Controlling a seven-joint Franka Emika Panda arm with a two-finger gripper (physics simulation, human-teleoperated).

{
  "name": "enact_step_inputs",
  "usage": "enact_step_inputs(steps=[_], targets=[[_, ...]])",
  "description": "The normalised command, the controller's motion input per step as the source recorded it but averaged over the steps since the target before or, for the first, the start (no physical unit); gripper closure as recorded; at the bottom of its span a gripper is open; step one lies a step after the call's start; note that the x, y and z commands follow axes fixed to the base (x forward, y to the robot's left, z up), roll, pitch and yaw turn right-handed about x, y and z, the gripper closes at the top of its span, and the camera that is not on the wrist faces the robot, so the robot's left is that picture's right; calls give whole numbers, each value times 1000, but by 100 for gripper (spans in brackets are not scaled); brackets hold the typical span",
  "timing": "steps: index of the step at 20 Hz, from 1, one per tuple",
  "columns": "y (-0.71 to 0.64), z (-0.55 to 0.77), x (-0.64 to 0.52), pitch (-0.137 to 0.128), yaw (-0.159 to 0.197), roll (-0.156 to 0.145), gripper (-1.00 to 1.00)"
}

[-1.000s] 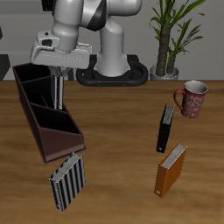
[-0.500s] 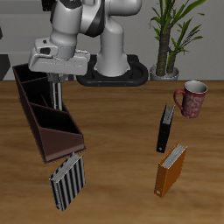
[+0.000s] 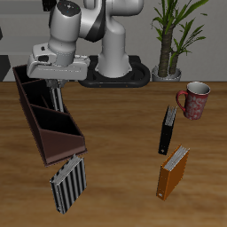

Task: Place the left striped book into the right desk caddy's front compartment

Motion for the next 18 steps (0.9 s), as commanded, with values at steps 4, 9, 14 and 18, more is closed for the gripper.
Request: enact_step_inputs(steps=[4,9,14,18], targets=[[12,45,24,13,-37,-21,-100],[32,96,-24,2,-13,2,-100],[26,61,-8,-8,3,2,-100],[11,182,-51,-24,-2,7,-100]])
